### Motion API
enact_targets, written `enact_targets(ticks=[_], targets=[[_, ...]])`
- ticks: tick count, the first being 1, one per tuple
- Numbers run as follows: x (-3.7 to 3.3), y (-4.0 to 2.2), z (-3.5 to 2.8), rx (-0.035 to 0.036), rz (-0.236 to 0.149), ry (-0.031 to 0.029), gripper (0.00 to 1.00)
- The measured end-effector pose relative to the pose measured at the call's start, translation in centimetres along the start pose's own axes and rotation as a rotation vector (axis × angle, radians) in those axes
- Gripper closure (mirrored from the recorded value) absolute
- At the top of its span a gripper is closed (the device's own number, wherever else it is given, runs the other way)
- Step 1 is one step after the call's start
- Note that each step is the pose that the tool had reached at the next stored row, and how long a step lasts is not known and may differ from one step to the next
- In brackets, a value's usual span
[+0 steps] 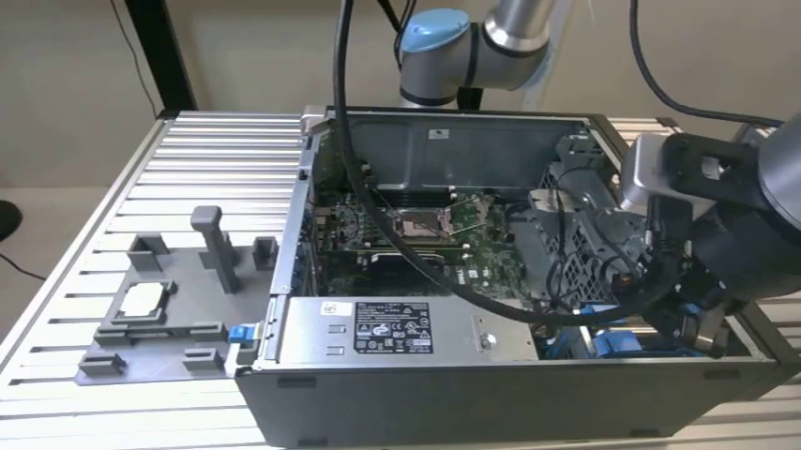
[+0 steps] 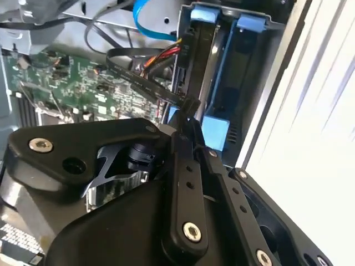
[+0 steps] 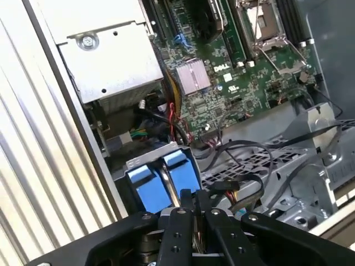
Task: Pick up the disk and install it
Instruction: 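Insert the second disk wire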
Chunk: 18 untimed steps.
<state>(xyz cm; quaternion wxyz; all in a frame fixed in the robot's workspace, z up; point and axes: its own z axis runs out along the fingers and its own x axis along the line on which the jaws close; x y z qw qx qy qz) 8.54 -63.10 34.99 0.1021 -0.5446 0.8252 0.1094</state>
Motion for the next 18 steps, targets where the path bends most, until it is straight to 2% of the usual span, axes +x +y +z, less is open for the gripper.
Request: enact_targets(ticks=[3,4,8,9,12,13,16,17,18], targets=[[-1.13,0.57,0.38,0.0126,-0.004,0.0037,1.00],[-1.30,0.71,0.44,0.0180,-0.005,0.0132,1.00],[-1.49,0.95,0.52,0.0461,-0.009,0.0804,1.00],[-1.66,1.04,0.58,0.0527,-0.010,0.0956,1.00],[-2.54,1.47,0.87,0.0694,-0.013,0.1225,1.00],[-2.76,1.60,0.94,0.0751,-0.014,0.1360,1.00],[-3.14,1.83,1.08,0.0963,-0.017,0.1868,1.00],[-3.39,1.94,1.16,0.1026,-0.018,0.2010,1.00],[-3.71,2.08,1.27,0.1076,-0.018,0.2090,1.00]])
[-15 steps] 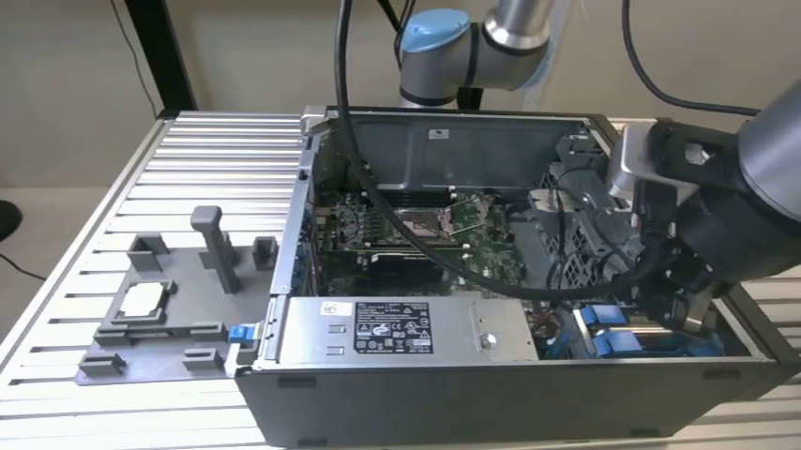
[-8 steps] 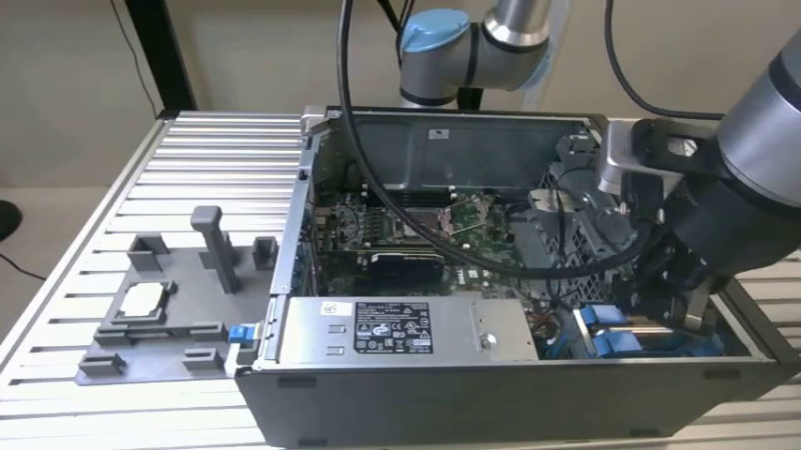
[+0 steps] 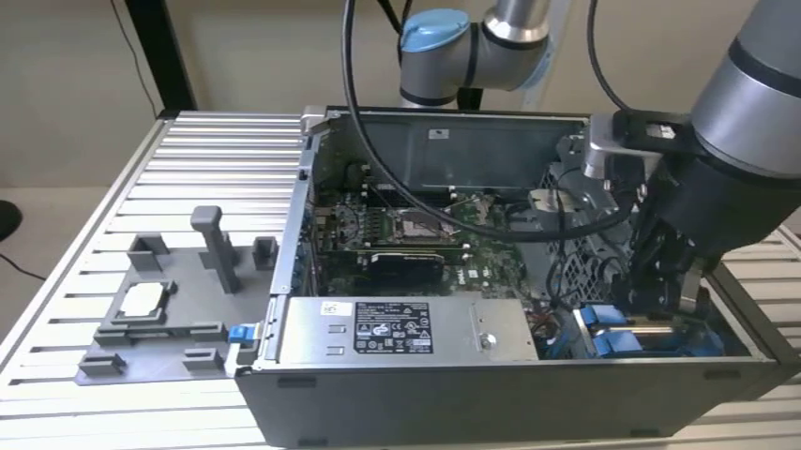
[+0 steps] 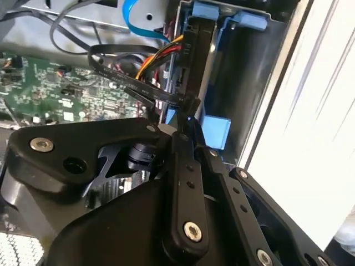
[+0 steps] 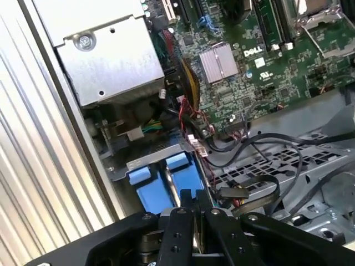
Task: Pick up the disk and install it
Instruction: 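Insert the second disk wire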
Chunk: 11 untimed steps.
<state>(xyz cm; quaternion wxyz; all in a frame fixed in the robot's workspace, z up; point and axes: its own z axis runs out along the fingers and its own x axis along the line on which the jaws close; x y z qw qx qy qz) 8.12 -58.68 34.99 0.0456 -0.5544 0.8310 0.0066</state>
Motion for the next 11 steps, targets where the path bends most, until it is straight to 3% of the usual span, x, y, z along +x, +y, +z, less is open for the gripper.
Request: enact_targets(ticks=[2,5,6,11], targets=[[-0.78,0.33,0.05,0.0091,-0.001,0.0059,1.00],[-2.02,0.86,0.15,0.0222,-0.002,0.0061,1.00],[-2.32,0.99,0.16,0.0255,-0.003,0.0137,1.00],[-2.68,1.14,0.18,0.0588,-0.010,0.0948,1.00]])
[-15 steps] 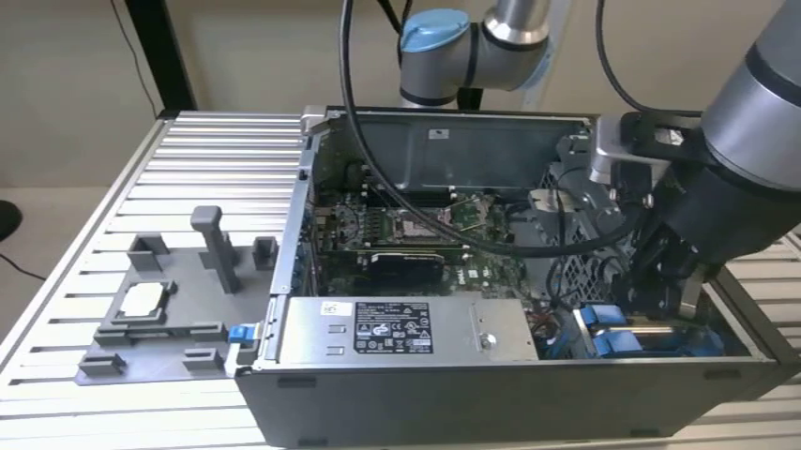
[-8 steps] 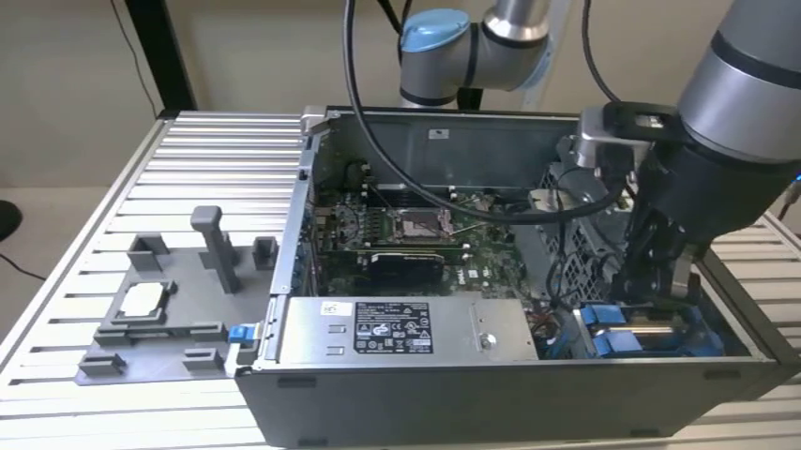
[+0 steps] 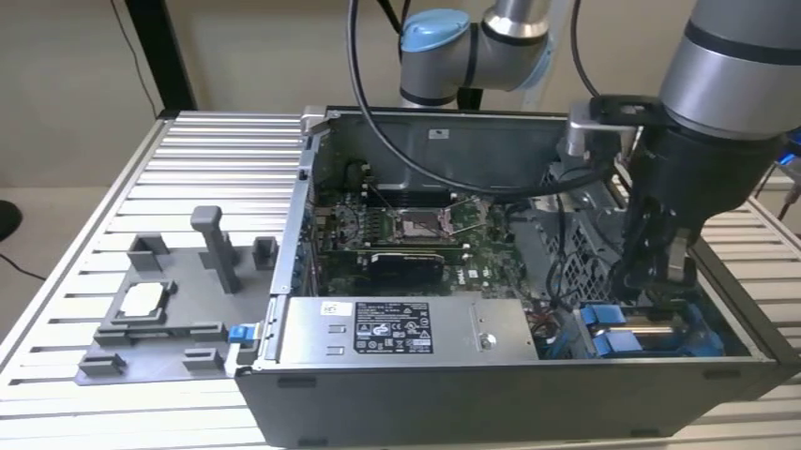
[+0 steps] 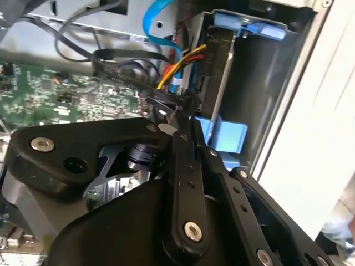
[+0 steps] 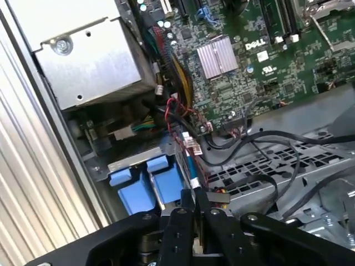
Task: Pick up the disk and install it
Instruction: 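Insert the second disk wire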
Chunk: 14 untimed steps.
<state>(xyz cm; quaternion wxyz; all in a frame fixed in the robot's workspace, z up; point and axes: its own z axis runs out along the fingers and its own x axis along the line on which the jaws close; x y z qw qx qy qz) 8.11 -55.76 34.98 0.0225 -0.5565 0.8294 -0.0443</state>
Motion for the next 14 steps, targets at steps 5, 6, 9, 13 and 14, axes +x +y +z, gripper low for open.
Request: enact_targets(ticks=[5,6,9,13,14], targets=[[-0.36,0.14,-0.02,0.0288,-0.007,0.0703,1.00],[-0.45,0.18,-0.03,0.0324,-0.007,0.0790,1.00],[-0.58,-0.13,0.00,0.0253,-0.006,0.0619,1.00],[-0.89,-0.89,0.06,-0.0014,0.000,-0.0027,1.00],[-0.94,-1.04,0.08,-0.0083,0.002,-0.0196,1.00]])
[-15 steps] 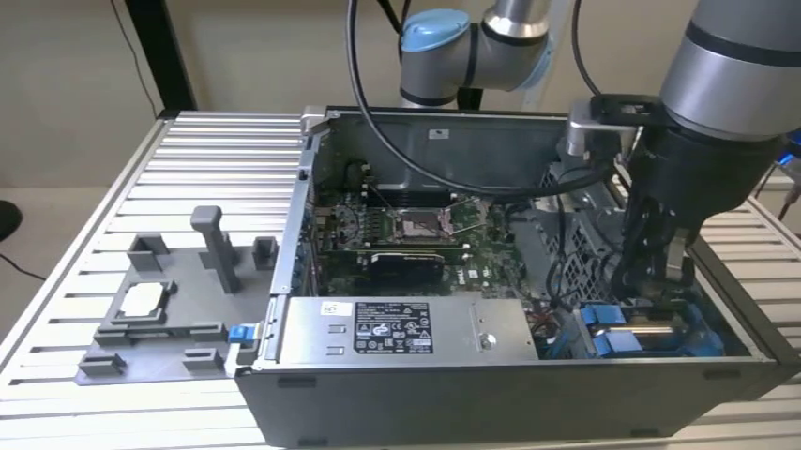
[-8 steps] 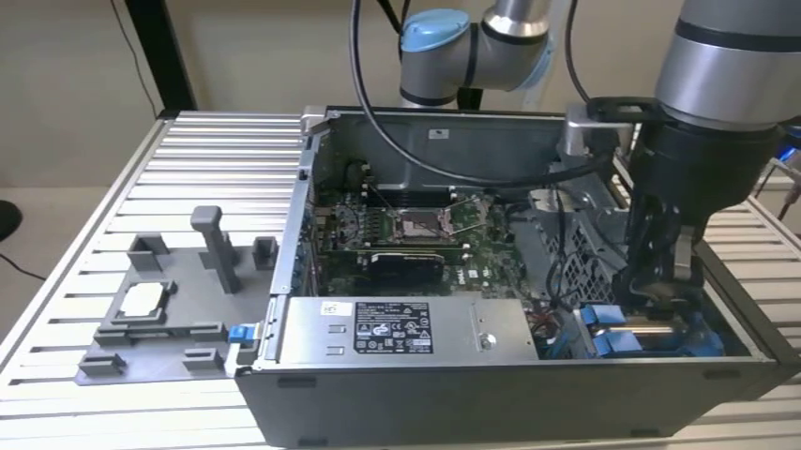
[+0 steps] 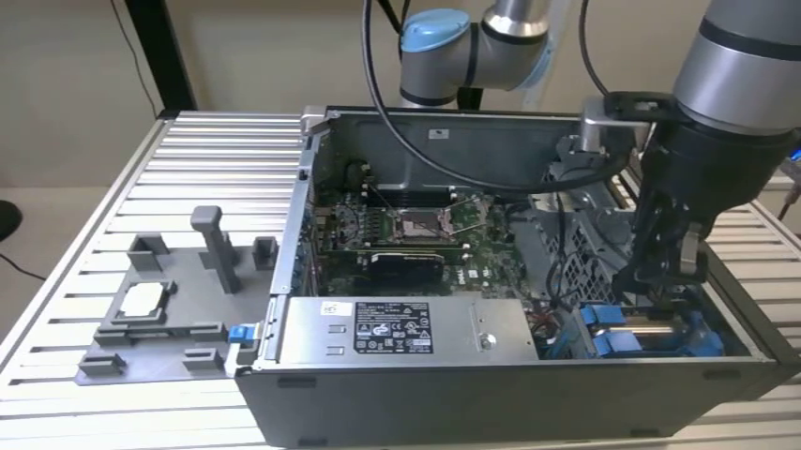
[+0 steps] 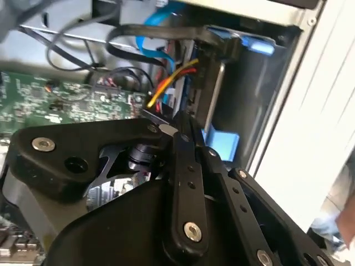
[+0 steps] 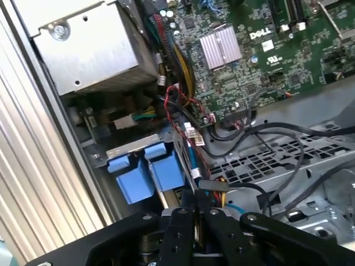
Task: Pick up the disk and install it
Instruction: 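Insert the second disk wire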
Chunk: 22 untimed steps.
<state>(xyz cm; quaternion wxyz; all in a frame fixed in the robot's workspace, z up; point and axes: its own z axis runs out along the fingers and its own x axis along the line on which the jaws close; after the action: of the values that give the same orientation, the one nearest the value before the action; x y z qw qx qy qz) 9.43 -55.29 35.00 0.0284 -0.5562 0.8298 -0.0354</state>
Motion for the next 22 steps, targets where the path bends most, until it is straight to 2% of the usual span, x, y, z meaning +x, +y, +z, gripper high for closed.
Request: enact_targets(ticks=[1,4,11,19,22], targets=[[-0.03,-0.13,0.00,-0.0066,0.001,-0.0154,1.00],[0.03,-0.35,-0.15,-0.0227,0.004,-0.0465,1.00],[0.34,-0.71,-0.83,-0.0527,0.010,-0.0981,1.00],[0.76,-1.24,-1.38,-0.0893,0.016,-0.1638,1.00],[1.02,-1.46,-1.37,-0.0927,0.017,-0.1718,1.00]])
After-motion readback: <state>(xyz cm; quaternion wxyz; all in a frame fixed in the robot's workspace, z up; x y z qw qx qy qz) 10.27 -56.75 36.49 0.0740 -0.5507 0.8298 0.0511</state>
